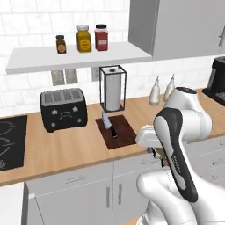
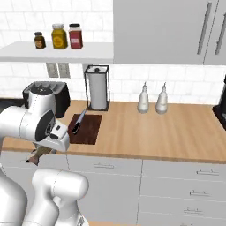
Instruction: Pick up the knife from the drawer and place it on the cutting board. Then place the meat from the plate to the cutting board.
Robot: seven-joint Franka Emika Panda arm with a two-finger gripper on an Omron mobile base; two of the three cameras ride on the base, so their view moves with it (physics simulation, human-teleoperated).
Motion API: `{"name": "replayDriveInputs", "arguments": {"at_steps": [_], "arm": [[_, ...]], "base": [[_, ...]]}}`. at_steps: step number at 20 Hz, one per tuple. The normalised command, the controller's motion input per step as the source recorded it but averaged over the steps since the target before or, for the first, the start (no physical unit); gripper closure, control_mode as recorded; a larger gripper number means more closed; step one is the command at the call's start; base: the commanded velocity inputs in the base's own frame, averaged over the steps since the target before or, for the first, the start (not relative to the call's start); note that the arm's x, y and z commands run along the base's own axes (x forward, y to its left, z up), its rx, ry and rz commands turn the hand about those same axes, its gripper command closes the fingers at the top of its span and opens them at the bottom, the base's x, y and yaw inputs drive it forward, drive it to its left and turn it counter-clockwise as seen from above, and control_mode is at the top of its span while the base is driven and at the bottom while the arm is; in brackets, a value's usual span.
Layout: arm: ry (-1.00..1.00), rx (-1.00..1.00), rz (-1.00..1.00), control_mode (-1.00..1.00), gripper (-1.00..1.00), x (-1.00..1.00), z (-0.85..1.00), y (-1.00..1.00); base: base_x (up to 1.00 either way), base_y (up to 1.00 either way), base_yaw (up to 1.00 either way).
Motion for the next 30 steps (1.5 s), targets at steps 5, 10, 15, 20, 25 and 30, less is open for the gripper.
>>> {"name": "replayDriveInputs", "arguments": {"at_steps": [5,10,15,20,25,30], "arm": [[0.0,0.0,0.0,1.0,1.0,0.0,0.0,0.0],[0.0,0.0,0.0,1.0,1.0,0.0,0.0,0.0],[0.0,0.0,0.0,1.0,1.0,0.0,0.0,0.0],[0.0,0.0,0.0,1.0,1.0,0.0,0.0,0.0],[0.0,0.0,0.0,1.0,1.0,0.0,0.0,0.0],[0.0,0.0,0.0,-1.0,1.0,0.25,0.0,-0.15]], "base": [[0.29,0.0,0.36],[0.35,0.0,0.26],[0.31,-0.02,0.2],[0.16,-0.22,0.11],[0.38,-0.3,0.0],[0.17,-0.1,0.0]]}}
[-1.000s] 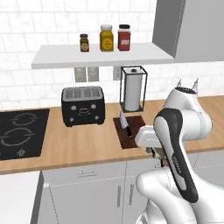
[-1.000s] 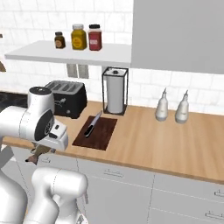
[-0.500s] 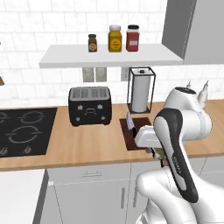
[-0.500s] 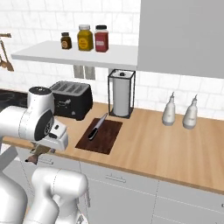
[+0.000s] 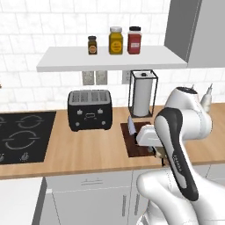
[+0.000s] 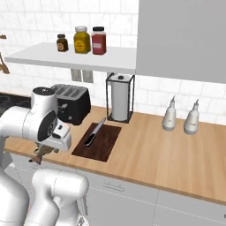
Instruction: Pick up the knife from the drawer and place it on the cutting board. Then place the meat from the plate to the cutting board.
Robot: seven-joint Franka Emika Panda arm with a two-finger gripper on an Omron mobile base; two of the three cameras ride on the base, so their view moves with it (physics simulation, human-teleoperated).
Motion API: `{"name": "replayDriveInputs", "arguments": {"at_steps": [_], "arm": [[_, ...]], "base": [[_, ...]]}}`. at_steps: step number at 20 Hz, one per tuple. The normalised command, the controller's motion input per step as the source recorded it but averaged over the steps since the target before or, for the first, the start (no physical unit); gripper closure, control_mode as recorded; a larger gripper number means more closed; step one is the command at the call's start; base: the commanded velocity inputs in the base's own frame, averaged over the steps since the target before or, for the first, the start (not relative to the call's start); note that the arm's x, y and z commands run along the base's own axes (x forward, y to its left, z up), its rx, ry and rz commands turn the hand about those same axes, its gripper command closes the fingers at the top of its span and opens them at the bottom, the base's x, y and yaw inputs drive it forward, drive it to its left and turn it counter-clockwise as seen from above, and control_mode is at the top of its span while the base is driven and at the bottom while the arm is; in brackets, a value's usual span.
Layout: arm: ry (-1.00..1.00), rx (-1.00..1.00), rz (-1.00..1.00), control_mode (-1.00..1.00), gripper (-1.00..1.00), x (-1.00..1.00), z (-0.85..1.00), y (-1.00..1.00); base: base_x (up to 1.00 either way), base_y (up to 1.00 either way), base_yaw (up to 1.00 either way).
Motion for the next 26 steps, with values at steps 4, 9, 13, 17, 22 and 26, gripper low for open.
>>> {"name": "replayDriveInputs", "arguments": {"at_steps": [4,9,13,17,22,26], "arm": [[0.0,0.0,0.0,-1.0,1.0,0.73,0.0,-0.57],[0.0,0.0,-0.05,-1.0,1.0,0.98,0.0,-0.74],[0.0,0.0,-0.02,-1.0,1.0,1.0,-0.17,-0.45],[0.0,0.0,0.0,-1.0,1.0,1.0,-0.51,-0.09],[-0.03,0.0,0.0,-1.0,1.0,0.88,-0.69,0.0],[0.0,0.0,0.0,-1.0,1.0,0.91,-0.63,0.0]], "base": [[0.0,0.0,0.0],[0.0,0.0,0.0],[0.0,0.0,0.0],[0.0,0.0,0.0],[0.0,0.0,0.0],[0.0,0.0,0.0]]}}
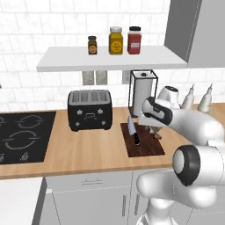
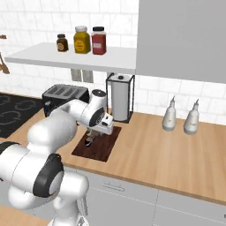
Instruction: Pick up the knife from the drawer and place it on the cutting board. Then place the meat from the plate to the cutting board.
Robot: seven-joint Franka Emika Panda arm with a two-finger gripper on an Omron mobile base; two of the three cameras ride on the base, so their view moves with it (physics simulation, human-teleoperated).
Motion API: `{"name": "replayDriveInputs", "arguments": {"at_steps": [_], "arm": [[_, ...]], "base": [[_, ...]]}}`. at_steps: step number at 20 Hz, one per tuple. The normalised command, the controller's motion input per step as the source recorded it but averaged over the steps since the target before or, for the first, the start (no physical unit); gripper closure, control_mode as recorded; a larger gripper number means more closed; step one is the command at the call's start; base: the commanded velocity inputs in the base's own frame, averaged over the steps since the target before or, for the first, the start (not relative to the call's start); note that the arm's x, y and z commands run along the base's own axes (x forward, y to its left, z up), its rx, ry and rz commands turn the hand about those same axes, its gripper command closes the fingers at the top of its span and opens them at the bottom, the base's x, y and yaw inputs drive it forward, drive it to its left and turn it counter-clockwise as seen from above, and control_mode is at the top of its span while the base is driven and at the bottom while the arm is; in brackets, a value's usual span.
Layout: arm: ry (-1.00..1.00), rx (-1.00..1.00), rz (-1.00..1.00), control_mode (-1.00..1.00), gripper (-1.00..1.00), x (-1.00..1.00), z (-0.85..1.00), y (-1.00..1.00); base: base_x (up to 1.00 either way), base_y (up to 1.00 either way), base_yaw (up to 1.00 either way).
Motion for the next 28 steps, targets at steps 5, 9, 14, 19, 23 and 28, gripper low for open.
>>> {"name": "replayDriveInputs", "arguments": {"at_steps": [5,9,14,19,23,28], "arm": [[0.0,0.0,0.0,-1.0,1.0,0.8,-0.55,-0.03],[0.0,0.0,0.0,-1.0,-1.0,0.41,-0.53,-0.04],[-0.03,0.0,0.0,-1.0,-1.0,0.04,-0.22,0.0],[-0.07,-0.03,0.02,-1.0,-1.0,0.0,0.05,0.0],[-0.04,-0.01,0.03,-1.0,-1.0,-0.08,0.18,0.0],[-0.06,0.0,0.01,-1.0,-1.0,-0.36,0.28,0.0]], "base": [[0.0,0.0,0.0],[0.0,0.0,0.0],[0.0,0.0,0.0],[0.0,0.0,0.0],[0.0,0.0,0.0],[0.0,0.0,0.0]]}}
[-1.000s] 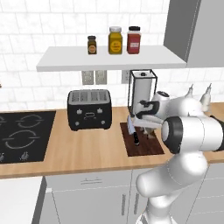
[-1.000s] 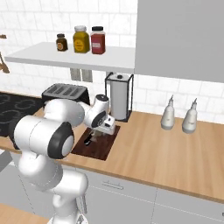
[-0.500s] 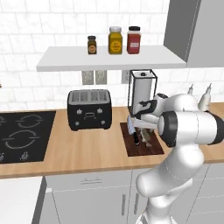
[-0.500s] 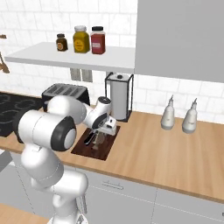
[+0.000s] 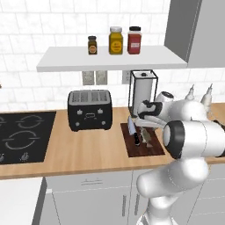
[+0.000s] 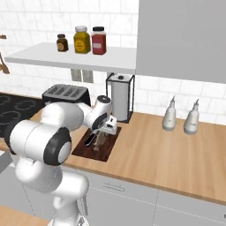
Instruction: Pick up the knife from the drawer and place it on the cutting board. Then place the meat from the plate to the cutting board.
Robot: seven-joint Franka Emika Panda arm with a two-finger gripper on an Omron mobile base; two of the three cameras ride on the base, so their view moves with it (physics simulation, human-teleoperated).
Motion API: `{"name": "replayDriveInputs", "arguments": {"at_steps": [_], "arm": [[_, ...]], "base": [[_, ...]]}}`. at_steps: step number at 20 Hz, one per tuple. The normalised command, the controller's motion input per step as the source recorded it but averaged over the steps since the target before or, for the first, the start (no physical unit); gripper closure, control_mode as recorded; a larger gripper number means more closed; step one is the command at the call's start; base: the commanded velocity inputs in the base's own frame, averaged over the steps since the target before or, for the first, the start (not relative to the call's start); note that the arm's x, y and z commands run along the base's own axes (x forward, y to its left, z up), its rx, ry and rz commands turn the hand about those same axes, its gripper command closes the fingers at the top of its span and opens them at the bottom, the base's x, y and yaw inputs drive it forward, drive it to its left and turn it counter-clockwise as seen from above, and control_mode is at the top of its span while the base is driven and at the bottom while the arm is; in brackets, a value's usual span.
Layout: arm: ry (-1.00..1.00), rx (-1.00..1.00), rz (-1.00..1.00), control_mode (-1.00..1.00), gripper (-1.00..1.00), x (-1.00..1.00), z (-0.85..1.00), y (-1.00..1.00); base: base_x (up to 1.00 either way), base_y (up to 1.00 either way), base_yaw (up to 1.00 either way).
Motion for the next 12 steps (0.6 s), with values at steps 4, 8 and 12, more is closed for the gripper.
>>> {"name": "replayDriveInputs", "arguments": {"at_steps": [4,8,12], "arm": [[-0.16,0.0,0.0,-1.0,-1.0,-0.77,0.28,0.0],[-0.22,0.0,0.0,-1.0,-1.0,-0.94,0.81,0.0],[-0.13,-0.03,0.02,-1.0,-1.0,-0.85,1.0,0.0]], "base": [[0.0,0.0,0.0],[0.0,0.0,0.0],[0.0,0.0,0.0]]}}
